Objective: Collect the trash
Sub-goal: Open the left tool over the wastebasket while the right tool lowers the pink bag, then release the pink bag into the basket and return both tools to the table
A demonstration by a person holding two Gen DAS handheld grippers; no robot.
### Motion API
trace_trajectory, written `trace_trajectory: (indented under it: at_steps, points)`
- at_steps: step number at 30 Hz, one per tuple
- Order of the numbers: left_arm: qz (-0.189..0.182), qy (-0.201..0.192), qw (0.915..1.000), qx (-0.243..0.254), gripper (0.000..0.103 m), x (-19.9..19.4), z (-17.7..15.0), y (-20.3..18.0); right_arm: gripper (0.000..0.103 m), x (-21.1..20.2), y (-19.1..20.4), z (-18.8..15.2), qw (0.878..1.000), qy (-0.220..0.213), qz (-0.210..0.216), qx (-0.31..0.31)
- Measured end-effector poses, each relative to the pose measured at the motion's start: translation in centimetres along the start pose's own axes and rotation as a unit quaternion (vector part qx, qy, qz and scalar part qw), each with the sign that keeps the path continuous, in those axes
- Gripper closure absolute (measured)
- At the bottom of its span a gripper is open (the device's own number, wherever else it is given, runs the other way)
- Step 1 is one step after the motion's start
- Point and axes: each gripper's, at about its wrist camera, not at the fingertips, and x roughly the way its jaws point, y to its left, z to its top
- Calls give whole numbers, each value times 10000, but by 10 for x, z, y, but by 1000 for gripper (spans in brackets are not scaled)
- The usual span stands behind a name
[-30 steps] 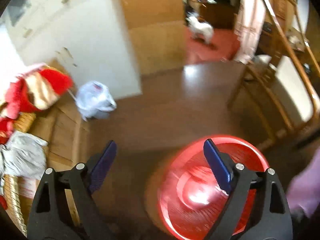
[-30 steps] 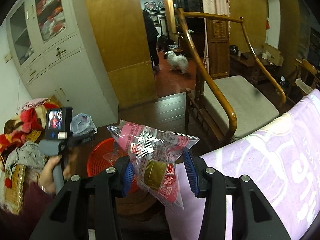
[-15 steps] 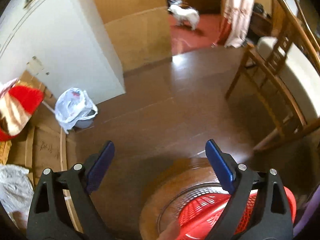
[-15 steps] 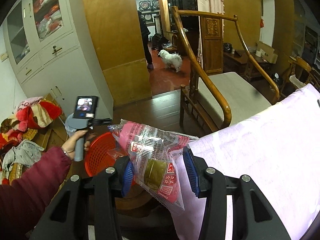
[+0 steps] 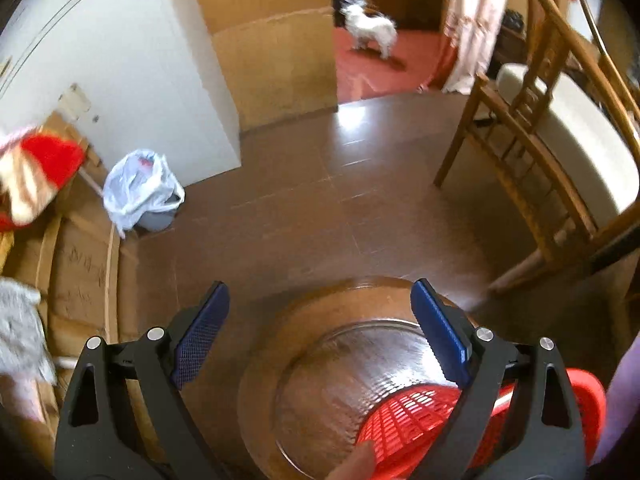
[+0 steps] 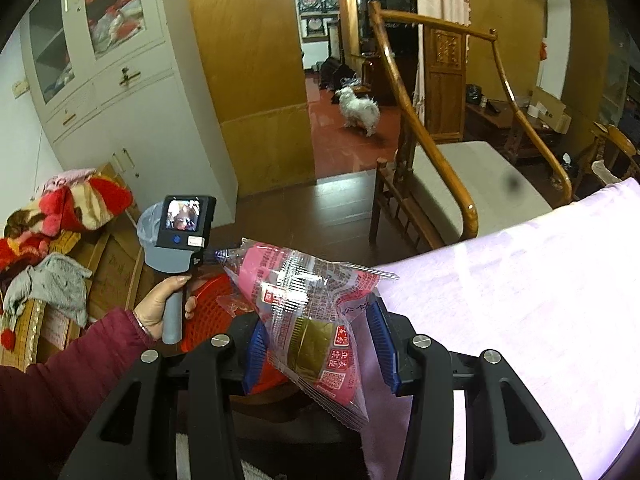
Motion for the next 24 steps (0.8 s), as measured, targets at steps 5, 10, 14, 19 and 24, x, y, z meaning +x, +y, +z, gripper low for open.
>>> trace_trajectory:
  at_steps: [5, 10, 14, 19, 24]
  points:
    - [-168, 139, 9995, -246, 14, -8, -22, -5, 56, 12, 10, -12, 9996, 240, 105, -144]
    - [104, -195, 9997, 102, 14, -24, -26, -14, 56, 39, 30, -26, 9969, 650, 294, -344]
    - [318, -555, 9975, 301, 14, -49, -15, -3, 56, 67, 42, -36, 9934, 976, 372, -483]
    - [-79, -724, 9928, 946, 12, -92, 0, 5, 24, 90, 55, -39, 9915, 1106, 400, -563]
    - [-550, -993, 9794, 1670, 8, -151, -7, -3, 24, 83, 55, -31, 9930, 967, 499, -452]
